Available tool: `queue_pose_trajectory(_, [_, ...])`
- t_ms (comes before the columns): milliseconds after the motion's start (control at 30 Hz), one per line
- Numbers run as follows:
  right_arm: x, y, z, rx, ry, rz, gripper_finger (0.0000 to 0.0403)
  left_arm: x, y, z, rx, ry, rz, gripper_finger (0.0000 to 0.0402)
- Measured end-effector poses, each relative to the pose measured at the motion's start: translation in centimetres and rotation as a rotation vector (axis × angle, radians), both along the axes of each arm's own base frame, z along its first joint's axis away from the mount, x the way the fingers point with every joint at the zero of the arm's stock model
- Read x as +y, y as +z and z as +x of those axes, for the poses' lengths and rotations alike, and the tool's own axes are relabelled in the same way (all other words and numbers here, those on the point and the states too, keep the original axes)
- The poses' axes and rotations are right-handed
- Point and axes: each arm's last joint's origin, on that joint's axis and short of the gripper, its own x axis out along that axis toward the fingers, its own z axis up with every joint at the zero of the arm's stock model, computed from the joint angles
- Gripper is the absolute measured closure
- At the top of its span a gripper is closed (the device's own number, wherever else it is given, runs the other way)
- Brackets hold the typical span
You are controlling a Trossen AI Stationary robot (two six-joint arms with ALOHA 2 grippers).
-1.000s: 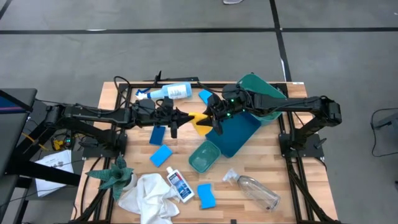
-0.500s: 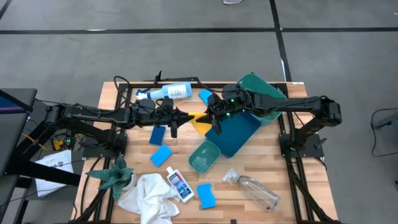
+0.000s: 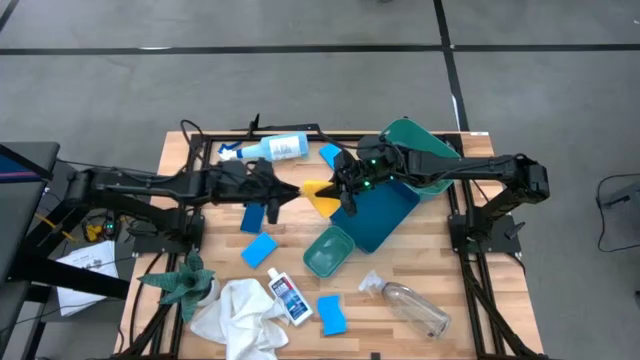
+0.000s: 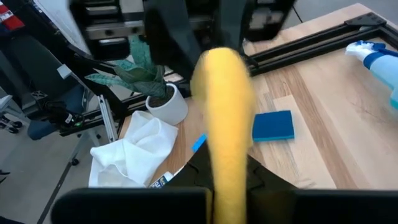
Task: Pick & Place Kitchen Items
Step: Put the yellow microfiber cloth into the top green bin
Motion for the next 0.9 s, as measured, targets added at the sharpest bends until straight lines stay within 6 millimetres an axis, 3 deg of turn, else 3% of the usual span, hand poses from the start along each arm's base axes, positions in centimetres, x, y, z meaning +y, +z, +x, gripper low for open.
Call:
queue_pose_trajectory(233, [0.0, -0.4, -0.2, 0.049, -0.015, 0.003, 0.0402, 0.0, 0.8, -3.8, 0.087, 0.058, 0.021, 0.0306])
queue_pose_trajectory(400, [-0.1, -0.5, -0.3, 0.059, -0.022, 0.004, 0.0402, -0.3, 1.0, -5.2, 0.036, 0.021, 0.093, 0.0302])
queue_pose_trajectory(533, [-0.3, -0.6, -0.3, 0.066, -0.026, 0.005, 0.0402, -0.6, -0.8, -6.0, -0.018, -0.007, 0.101, 0.0324])
queue_pose_trajectory(700, [-0.4, -0.6, -0.4, 0.076, -0.040, 0.002, 0.0402, -0.8, -3.2, -6.8, -0.175, -0.065, 0.090, 0.0390])
queue_pose_trajectory(900, [-1.1, -0.8, -0.5, 0.102, -0.099, 0.039, 0.0401, -0.9, -6.1, -7.7, -0.297, -0.051, 0.068, 0.0399])
